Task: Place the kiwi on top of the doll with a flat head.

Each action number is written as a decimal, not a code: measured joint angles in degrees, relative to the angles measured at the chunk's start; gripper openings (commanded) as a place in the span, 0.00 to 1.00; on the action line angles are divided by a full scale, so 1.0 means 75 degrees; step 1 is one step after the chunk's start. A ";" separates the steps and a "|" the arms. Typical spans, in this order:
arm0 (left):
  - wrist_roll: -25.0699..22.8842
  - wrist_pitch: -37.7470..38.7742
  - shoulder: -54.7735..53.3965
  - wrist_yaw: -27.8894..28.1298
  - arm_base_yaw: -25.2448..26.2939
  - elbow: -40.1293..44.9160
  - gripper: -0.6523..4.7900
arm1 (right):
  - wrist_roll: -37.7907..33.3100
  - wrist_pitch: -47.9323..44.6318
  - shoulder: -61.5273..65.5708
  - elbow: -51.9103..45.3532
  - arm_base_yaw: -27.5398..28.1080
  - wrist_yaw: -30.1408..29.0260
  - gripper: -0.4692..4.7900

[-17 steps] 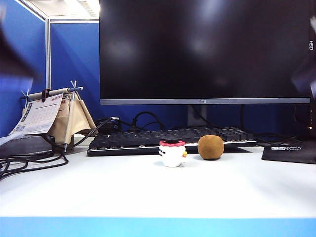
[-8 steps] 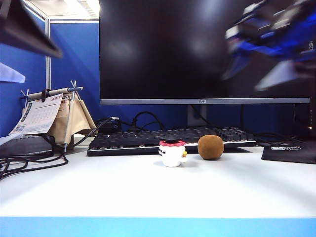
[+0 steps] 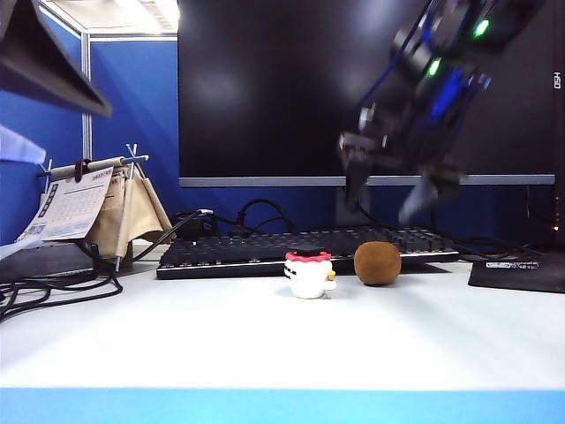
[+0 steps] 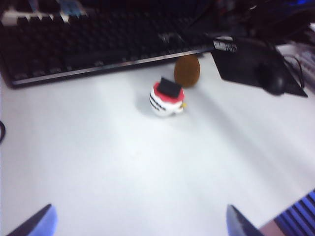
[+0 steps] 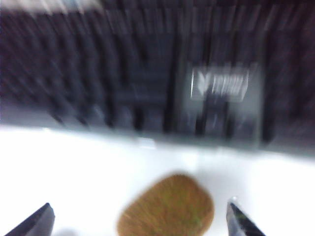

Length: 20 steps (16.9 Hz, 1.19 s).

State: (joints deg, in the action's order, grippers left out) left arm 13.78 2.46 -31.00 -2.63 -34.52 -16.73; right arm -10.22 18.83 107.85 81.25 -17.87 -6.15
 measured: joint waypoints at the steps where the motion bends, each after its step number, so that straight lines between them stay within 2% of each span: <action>1: 0.0000 0.0070 0.0003 -0.0026 0.0000 0.0000 1.00 | 0.0000 0.0312 0.0216 0.0000 -0.0038 0.0012 1.00; 5: 0.0000 0.0079 0.0000 -0.0064 0.0003 0.0000 1.00 | -0.0012 0.0428 0.0810 0.0000 -0.0283 0.0131 1.00; 10: 0.0000 0.0233 0.0003 -0.0629 0.0000 0.0000 1.00 | -0.0073 0.0332 0.1198 0.0020 -0.0370 0.0667 1.00; 17: 0.0000 0.0460 0.0000 -0.0644 0.0003 0.0000 1.00 | -0.0096 0.0146 0.1233 0.0020 -0.0370 0.0641 1.00; 20: 0.0000 0.0574 0.0000 -0.0653 0.0003 0.0000 1.00 | -0.0096 0.0035 0.1241 0.0017 -0.0370 0.0621 0.95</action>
State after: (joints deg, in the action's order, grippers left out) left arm 13.78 6.76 -31.00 -7.53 -34.50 -16.73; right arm -10.94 19.09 117.16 81.38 -20.64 -1.50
